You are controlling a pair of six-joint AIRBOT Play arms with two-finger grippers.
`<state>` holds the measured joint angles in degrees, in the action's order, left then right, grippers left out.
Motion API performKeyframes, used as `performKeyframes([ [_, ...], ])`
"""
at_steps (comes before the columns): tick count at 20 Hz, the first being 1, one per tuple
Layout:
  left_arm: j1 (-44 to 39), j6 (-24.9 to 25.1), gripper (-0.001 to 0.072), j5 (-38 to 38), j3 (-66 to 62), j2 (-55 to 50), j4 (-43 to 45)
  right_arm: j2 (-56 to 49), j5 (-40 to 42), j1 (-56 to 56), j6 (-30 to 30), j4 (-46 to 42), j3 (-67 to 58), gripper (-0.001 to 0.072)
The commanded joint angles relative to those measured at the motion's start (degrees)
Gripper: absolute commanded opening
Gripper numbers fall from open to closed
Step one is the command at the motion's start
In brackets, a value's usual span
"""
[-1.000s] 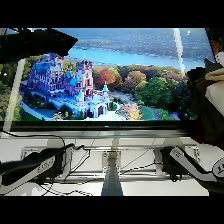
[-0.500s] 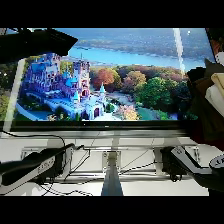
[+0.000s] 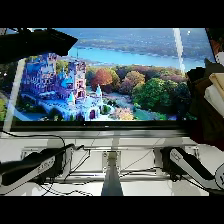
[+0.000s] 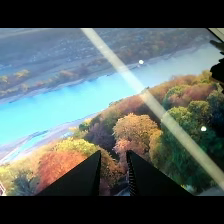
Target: Fold the clothes and pants, and hang the long-sleeved shirts on hangers.
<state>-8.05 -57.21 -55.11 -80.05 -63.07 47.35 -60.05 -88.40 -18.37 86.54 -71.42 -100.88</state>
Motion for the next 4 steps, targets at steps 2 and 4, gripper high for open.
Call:
performKeyframes([
  [2, 0.1, 0.0, 0.0175, 0.0, 0.0, 0.0, 0.0, 0.0, 5.5, 15.6, 7.2, -17.8, 0.0, 0.0013],
  [4, 0.1, 0.0, 0.0176, 0.0, 0.0, 0.0, 0.0, 0.0, 5.5, 15.7, 8.0, -16.0, -0.1, 0.0014],
])
